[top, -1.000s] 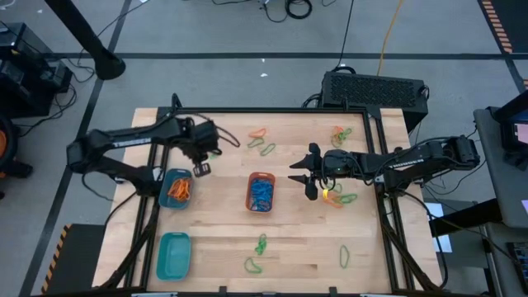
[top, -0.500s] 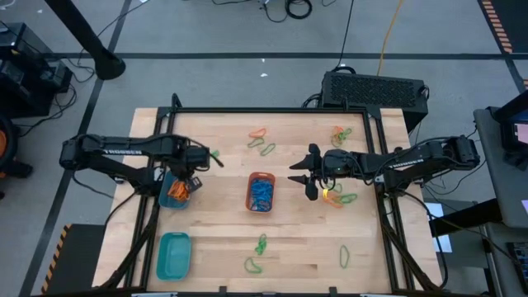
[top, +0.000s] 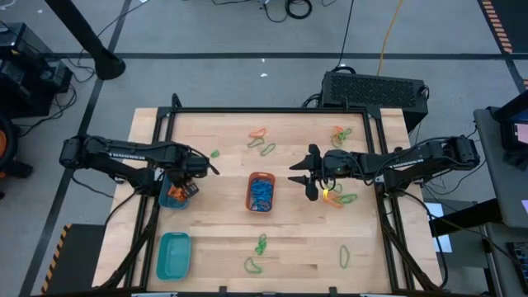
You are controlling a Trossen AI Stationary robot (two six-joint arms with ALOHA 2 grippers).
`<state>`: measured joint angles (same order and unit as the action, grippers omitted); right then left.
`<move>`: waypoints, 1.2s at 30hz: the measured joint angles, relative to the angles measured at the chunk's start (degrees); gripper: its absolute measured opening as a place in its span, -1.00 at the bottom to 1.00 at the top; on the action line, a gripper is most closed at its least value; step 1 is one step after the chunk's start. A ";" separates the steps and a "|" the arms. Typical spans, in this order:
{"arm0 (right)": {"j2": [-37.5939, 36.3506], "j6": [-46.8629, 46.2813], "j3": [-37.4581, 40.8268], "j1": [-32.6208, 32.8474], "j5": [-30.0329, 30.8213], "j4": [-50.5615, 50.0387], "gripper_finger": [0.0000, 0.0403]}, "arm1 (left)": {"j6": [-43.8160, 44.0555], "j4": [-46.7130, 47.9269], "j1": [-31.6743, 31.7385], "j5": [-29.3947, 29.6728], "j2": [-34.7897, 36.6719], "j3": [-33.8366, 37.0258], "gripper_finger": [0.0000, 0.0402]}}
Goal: Sort rubber bands into baskets
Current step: Put the orange rubber band into the blue bin
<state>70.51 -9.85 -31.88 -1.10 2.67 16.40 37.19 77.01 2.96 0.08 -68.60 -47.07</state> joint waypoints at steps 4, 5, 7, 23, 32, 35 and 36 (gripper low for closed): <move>0.01 0.00 0.00 0.00 0.01 0.00 -0.16 | 0.00 0.02 0.00 0.02 0.00 0.00 -0.69; 0.02 0.00 0.00 0.00 -0.01 0.00 -0.16 | -0.02 -0.02 0.00 0.02 0.00 0.00 -0.65; 0.02 0.00 0.00 0.00 0.01 0.00 -0.16 | -0.02 0.01 0.00 0.04 0.00 0.00 -0.58; -0.01 0.02 -0.07 -1.70 0.78 -2.00 -0.16 | -8.31 -5.49 0.00 -3.02 0.00 0.00 -0.44; 0.24 -7.92 -6.60 -11.94 15.14 -32.62 -0.16 | -29.90 -37.29 0.00 0.45 0.00 0.00 -0.44; 0.72 -12.81 -9.28 -18.06 16.99 -41.43 -0.16 | -38.95 -51.11 0.00 0.28 0.00 0.73 -0.44; 0.69 -14.50 -9.67 -20.29 16.94 -42.98 -0.16 | -41.52 -55.23 0.00 -0.10 0.00 1.21 -0.44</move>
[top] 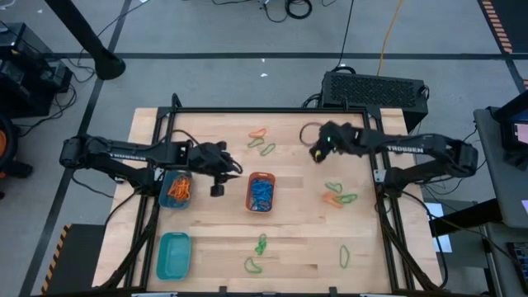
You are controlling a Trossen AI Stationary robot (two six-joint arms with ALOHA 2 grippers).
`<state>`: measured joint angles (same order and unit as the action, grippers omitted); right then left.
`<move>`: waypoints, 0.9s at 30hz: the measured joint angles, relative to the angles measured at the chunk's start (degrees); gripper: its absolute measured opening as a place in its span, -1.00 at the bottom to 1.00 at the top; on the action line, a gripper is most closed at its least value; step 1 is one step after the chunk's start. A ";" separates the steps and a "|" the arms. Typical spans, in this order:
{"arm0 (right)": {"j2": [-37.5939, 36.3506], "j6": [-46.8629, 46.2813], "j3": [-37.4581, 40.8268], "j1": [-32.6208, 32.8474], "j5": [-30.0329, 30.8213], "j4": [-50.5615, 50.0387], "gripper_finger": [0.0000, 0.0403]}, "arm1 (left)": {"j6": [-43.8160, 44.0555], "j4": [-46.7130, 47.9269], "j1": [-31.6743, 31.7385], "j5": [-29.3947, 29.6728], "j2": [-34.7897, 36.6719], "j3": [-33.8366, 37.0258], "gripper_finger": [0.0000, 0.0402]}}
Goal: Sort rubber bands into baskets
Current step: Put the orange rubber band into the blue bin
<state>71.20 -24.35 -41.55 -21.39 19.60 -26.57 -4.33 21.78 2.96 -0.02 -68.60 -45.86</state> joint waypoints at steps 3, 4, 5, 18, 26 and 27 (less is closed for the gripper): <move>-0.04 -2.16 -0.18 -6.33 0.10 -2.73 -0.16 | -5.09 -11.13 0.00 -0.65 0.00 1.93 -0.44; 0.16 -2.72 -0.16 -8.28 0.15 -4.23 -0.16 | -5.58 -15.07 0.03 -0.91 -0.02 2.77 -0.44; 0.71 -3.06 -0.16 -9.97 0.24 -4.75 -0.16 | -6.29 -19.11 0.08 -1.03 -0.33 3.70 -0.44; 13.40 -0.49 -0.15 -21.19 -0.42 0.83 -0.16 | -8.47 -41.45 5.59 -1.26 -1.38 14.28 -0.44; 16.68 0.82 -0.14 -22.88 -2.04 5.82 -0.16 | -8.03 -43.32 9.80 -1.57 -1.55 16.43 -0.44; 16.82 0.82 -0.14 -23.14 -2.15 5.65 -0.16 | -8.05 -43.46 10.04 -2.18 -1.57 16.60 -0.44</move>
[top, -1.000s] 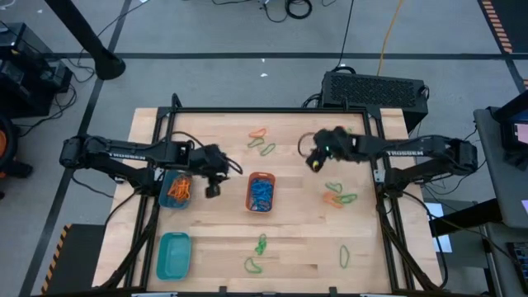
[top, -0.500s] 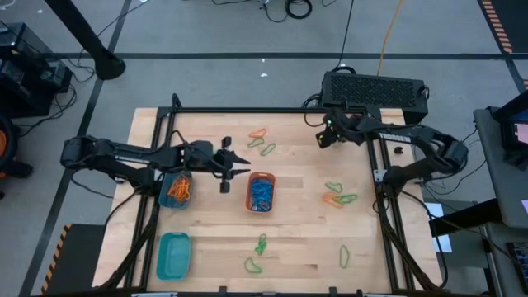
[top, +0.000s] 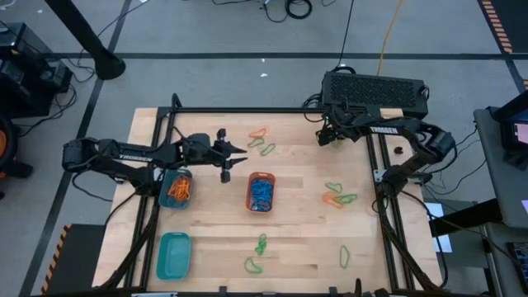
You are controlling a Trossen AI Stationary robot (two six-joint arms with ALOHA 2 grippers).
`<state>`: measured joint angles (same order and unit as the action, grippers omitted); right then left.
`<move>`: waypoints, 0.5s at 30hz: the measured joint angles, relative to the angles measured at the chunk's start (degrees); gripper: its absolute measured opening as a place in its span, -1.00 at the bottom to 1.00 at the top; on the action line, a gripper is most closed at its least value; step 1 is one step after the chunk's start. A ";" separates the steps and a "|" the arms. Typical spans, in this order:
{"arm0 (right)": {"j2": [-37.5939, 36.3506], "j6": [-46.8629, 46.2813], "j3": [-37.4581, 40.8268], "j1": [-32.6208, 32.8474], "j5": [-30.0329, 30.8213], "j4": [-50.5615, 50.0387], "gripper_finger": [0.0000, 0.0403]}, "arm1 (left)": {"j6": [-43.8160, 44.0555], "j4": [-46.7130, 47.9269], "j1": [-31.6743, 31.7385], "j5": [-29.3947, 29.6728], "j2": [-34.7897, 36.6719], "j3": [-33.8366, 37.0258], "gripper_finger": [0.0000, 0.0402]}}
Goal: Sort rubber bands into baskets
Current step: Put the orange rubber band into the blue bin
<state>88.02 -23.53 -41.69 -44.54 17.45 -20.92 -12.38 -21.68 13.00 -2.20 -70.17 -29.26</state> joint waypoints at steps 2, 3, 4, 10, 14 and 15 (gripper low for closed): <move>0.06 -0.02 0.02 -0.43 0.02 0.05 -0.16 | -0.02 -0.55 0.32 -1.47 0.04 0.03 -0.44; 0.26 -0.14 0.01 -0.49 0.00 0.42 -0.16 | 0.00 -0.59 0.50 -1.99 0.04 0.03 -0.44; 0.62 -0.48 0.00 -0.63 0.00 0.38 -0.16 | 0.00 -0.41 0.59 -2.27 0.04 0.03 -0.44; 4.34 -0.85 -0.08 -1.15 -2.87 3.66 -0.16 | 0.00 -0.31 0.54 -2.32 0.02 0.03 -0.44; 5.99 -0.05 -0.56 -0.64 -2.06 3.62 -0.24 | 0.04 -0.05 0.54 -2.34 0.02 0.03 -0.44; 5.99 0.10 -0.63 -0.57 -2.28 3.59 -0.30 | 0.04 -0.04 0.54 -2.33 0.02 0.03 -0.44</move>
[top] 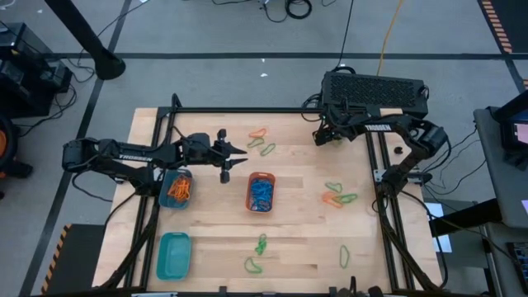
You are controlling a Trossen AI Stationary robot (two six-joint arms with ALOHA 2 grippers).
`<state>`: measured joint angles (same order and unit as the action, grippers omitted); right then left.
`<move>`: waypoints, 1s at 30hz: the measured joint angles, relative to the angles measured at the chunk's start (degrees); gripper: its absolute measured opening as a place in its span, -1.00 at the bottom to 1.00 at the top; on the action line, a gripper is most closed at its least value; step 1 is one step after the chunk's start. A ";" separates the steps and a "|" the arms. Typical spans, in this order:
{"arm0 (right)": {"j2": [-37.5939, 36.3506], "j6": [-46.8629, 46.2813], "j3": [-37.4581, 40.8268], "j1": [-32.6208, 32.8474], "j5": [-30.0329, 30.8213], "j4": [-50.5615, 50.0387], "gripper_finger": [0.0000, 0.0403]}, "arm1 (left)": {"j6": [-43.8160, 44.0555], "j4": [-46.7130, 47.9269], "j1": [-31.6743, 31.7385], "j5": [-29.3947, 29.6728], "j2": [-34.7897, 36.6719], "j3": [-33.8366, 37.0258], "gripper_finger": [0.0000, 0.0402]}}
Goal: Sort rubber bands into baskets
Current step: Put the orange rubber band into the blue bin
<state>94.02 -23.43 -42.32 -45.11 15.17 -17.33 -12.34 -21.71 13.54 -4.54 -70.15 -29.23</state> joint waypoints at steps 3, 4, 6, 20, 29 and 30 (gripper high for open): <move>-0.32 0.87 -0.41 -0.19 -1.80 -0.40 -0.57 | 0.04 -0.03 -0.04 -0.02 0.00 0.00 -0.44; -0.39 1.63 -0.57 -0.19 -2.11 -0.51 -0.69 | 0.41 0.00 -0.04 -0.02 0.00 0.00 -0.44; -0.61 2.94 -0.77 -0.17 -2.40 -0.68 -0.90 | 1.43 -0.02 -0.04 -0.04 0.00 0.00 -0.44; -0.76 6.87 -8.54 4.20 -10.93 -0.94 -1.00 | 2.82 0.06 -0.04 -3.01 0.00 0.77 -0.44; -0.81 9.23 -12.86 13.56 -30.12 1.97 -1.00 | 2.93 -10.19 -0.21 -3.17 0.00 5.83 -0.44; -0.83 9.36 -13.06 14.98 -31.98 3.18 -1.00 | 2.85 -10.52 -0.19 -3.17 0.00 6.00 -0.44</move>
<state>93.19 -14.06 -55.38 -30.12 -16.81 -14.15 -9.48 -32.24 13.35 -7.70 -70.15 -23.23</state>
